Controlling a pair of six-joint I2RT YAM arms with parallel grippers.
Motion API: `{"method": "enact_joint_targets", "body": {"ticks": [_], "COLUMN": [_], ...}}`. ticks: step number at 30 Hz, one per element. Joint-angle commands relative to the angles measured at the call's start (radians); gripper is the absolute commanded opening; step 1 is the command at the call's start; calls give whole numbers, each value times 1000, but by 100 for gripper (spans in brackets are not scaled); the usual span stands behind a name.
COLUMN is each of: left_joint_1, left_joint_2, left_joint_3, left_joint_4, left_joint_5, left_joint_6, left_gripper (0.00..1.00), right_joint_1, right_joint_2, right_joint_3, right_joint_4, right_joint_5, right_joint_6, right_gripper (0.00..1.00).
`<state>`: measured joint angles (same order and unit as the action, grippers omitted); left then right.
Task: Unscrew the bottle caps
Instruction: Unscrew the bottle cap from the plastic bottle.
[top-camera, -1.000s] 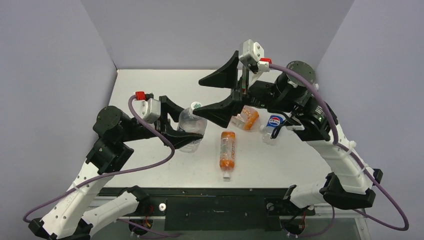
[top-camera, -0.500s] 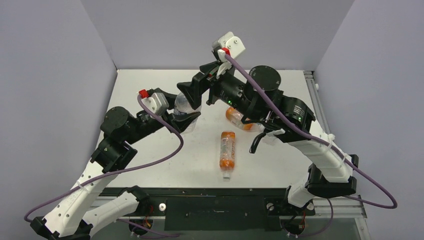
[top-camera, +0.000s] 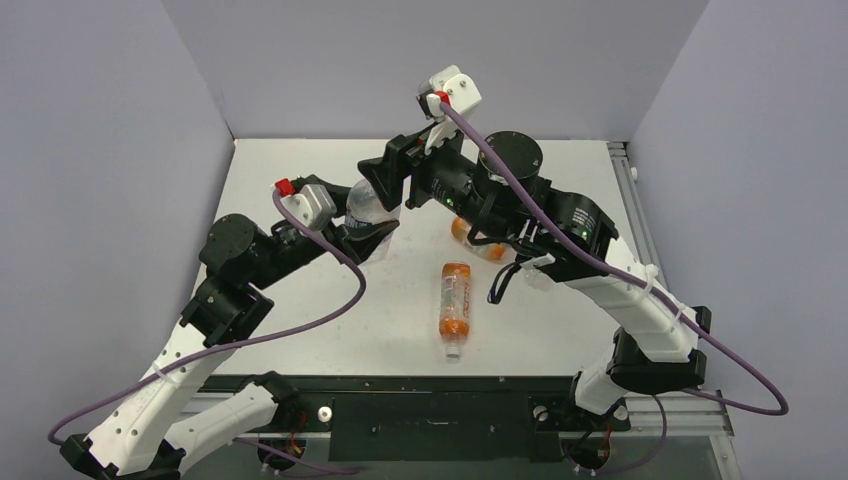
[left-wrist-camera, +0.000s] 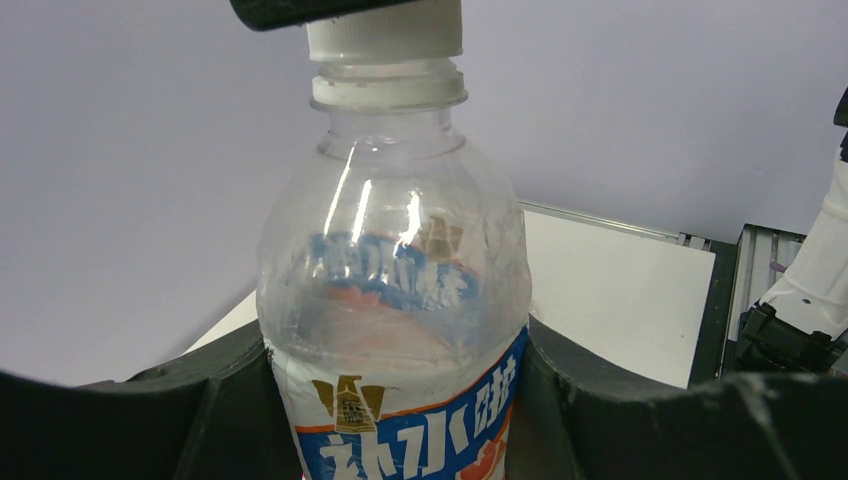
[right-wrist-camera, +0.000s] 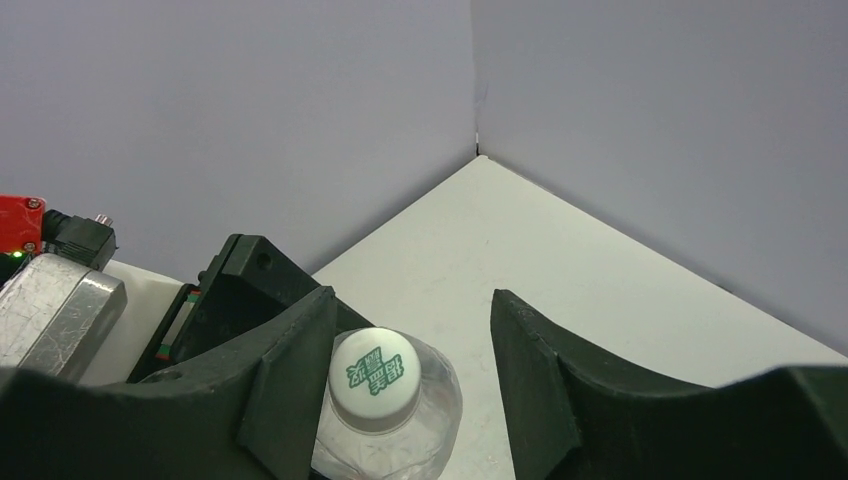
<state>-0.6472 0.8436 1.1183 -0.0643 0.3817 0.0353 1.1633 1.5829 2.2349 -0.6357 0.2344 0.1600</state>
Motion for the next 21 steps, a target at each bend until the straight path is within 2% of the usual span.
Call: {"method": "enact_joint_targets", "body": {"ticks": [1, 10, 19, 21], "left_joint_1": [-5, -5, -5, -4], "left_joint_2": [-10, -1, 8, 8], "left_joint_3": [29, 39, 46, 48], "left_joint_4": [49, 49, 49, 49], "left_joint_5": [-11, -16, -24, -24], "left_joint_6": [-9, -15, -28, -29], "left_gripper": [0, 0, 0, 0], "right_joint_1": [-18, -30, -35, -34], "right_joint_2": [8, 8, -4, -6], "right_joint_3": [6, -5, -38, -44], "right_joint_4": [16, 15, 28, 29], "right_joint_5": [-36, -109, -173, -170], "right_joint_6": [30, 38, 42, 40], "right_gripper": [54, 59, 52, 45]}}
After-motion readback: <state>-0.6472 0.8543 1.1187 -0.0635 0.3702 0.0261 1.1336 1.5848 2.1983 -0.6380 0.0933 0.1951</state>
